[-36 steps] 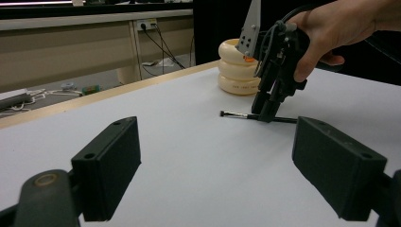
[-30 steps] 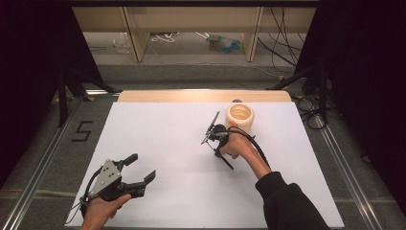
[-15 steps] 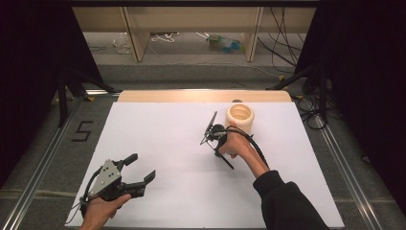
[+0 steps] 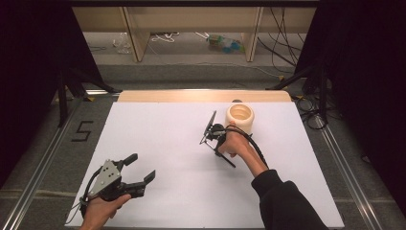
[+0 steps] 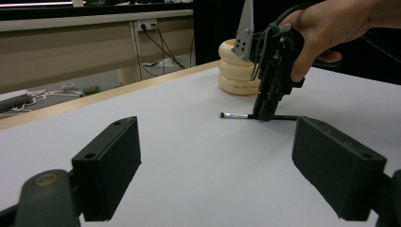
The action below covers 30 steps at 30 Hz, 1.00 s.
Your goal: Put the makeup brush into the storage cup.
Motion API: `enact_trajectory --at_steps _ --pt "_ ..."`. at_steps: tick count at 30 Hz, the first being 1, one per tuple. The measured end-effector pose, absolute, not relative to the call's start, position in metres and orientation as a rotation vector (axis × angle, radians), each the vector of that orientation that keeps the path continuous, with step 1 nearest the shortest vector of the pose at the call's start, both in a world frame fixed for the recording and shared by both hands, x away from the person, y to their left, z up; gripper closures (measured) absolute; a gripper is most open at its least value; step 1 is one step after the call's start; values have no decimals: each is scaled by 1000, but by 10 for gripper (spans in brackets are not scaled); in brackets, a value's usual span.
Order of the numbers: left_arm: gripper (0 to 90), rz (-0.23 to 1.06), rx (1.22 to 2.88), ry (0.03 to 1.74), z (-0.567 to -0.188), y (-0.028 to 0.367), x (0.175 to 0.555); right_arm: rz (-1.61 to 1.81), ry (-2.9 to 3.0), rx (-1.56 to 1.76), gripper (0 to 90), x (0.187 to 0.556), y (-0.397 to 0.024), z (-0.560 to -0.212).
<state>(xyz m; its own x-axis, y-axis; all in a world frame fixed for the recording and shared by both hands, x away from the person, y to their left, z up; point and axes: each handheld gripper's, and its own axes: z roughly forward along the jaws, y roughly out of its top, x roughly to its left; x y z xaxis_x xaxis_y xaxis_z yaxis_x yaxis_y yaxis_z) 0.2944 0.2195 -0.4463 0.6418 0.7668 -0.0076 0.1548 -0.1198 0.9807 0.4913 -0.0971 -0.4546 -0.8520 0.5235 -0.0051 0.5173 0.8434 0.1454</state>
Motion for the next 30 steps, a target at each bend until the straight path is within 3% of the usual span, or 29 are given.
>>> enact_trajectory --at_steps 30 --pt "162 622 1637 771 -446 219 294 169 2975 855 833 494 -94 -455"
